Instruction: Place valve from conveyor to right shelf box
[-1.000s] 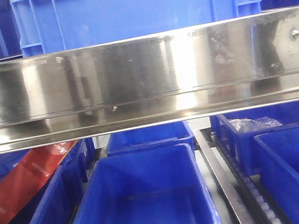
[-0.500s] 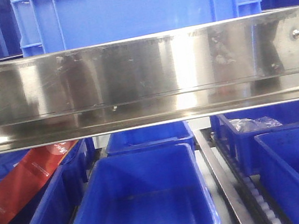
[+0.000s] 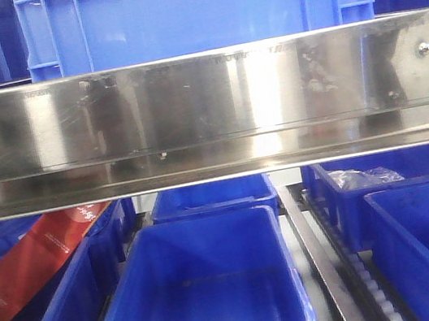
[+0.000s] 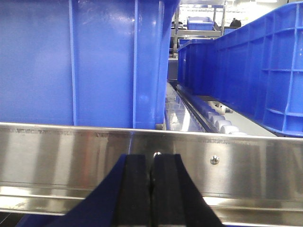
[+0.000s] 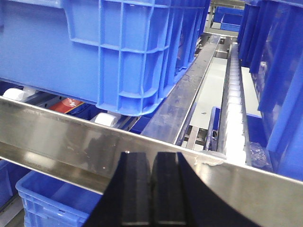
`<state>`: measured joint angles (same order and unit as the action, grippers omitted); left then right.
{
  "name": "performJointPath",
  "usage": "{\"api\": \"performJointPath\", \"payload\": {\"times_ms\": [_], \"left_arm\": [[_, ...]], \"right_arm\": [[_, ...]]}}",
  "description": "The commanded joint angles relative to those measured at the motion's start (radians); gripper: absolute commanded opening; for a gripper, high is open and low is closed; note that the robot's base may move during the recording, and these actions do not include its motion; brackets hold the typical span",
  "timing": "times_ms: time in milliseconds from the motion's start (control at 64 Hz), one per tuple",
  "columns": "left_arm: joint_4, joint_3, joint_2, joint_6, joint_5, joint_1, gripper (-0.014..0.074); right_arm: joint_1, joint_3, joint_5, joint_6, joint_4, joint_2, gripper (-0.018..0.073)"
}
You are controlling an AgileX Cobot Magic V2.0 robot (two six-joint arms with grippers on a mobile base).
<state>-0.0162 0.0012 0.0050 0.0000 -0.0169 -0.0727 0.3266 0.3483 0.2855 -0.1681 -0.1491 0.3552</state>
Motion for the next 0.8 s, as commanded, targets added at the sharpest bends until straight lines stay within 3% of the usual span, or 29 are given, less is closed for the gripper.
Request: {"api": "performJointPath", "payload": {"times_ms": [0, 516, 594, 688, 781], "left_arm": [[-0.002, -0.001, -0.005, 0.000, 0.025, -0.002, -0.0111], [-0.002, -0.001, -0.005, 0.000, 0.025, -0.002, -0.0111], [-0.002, -0.001, -0.005, 0.000, 0.025, -0.002, -0.0111], [-0.002, -0.001, -0.005, 0.000, 0.025, -0.002, -0.0111], [-0.002, -0.001, -0.005, 0.000, 0.027, -0.002, -0.0111]], "right_arm": [[-0.005, -0.003, -0.024, -0.005, 0.011, -0.006, -0.0154], [-0.005, -0.003, -0.024, -0.005, 0.011, -0.006, -0.0154], [-0.005, -0.003, -0.031, -0.005, -0.039, -0.006, -0.0154], [-0.038, -0.003, -0.044, -0.005, -0.039, -0.007, -0.0154], [-0.118, -0.005, -0.054, -0.005, -0.039, -0.033, -0.0154]]}}
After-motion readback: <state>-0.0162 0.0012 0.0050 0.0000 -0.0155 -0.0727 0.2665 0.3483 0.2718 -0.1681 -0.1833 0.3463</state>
